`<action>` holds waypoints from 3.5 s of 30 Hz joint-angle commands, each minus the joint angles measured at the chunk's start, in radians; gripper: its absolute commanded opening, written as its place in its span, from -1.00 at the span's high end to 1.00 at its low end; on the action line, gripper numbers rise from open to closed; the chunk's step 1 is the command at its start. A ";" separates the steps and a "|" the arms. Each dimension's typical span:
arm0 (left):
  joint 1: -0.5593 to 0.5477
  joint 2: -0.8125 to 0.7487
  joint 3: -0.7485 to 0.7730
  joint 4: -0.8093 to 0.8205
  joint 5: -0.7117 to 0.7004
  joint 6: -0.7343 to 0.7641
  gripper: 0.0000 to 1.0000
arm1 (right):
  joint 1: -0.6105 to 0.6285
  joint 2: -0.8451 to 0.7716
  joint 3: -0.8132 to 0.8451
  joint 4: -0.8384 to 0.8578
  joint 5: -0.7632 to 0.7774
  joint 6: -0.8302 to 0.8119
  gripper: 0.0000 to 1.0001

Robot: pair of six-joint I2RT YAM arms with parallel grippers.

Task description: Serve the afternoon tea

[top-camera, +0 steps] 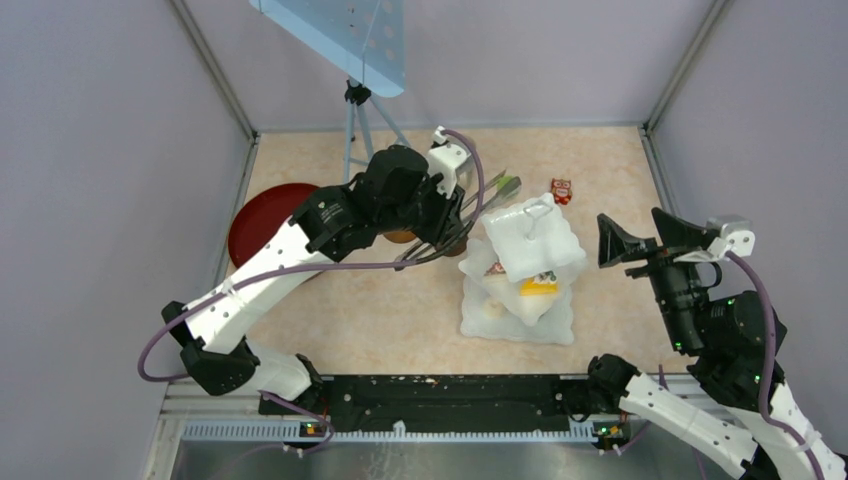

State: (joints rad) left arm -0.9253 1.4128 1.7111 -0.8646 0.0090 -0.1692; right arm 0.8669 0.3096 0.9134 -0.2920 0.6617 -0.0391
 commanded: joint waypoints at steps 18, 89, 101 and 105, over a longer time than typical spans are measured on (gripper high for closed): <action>-0.020 0.035 0.028 0.067 0.171 0.074 0.32 | 0.009 0.006 0.034 0.005 -0.004 0.019 -0.90; 1.072 -0.232 -0.524 -0.198 -0.179 -0.102 -0.03 | 0.036 -0.008 -0.173 0.151 -0.100 -0.049 -0.93; 1.175 -0.168 -0.560 -0.064 -0.116 -0.036 -0.13 | 0.063 -0.016 -0.176 0.154 -0.089 -0.059 -0.93; 1.191 -0.137 -0.575 -0.038 -0.109 -0.024 -0.19 | 0.064 -0.016 -0.178 0.158 -0.088 -0.061 -0.93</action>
State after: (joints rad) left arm 0.2478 1.2545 1.1526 -0.9802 -0.1188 -0.2245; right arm 0.9161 0.3031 0.7456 -0.1699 0.5667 -0.0868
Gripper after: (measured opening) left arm 0.578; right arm 0.964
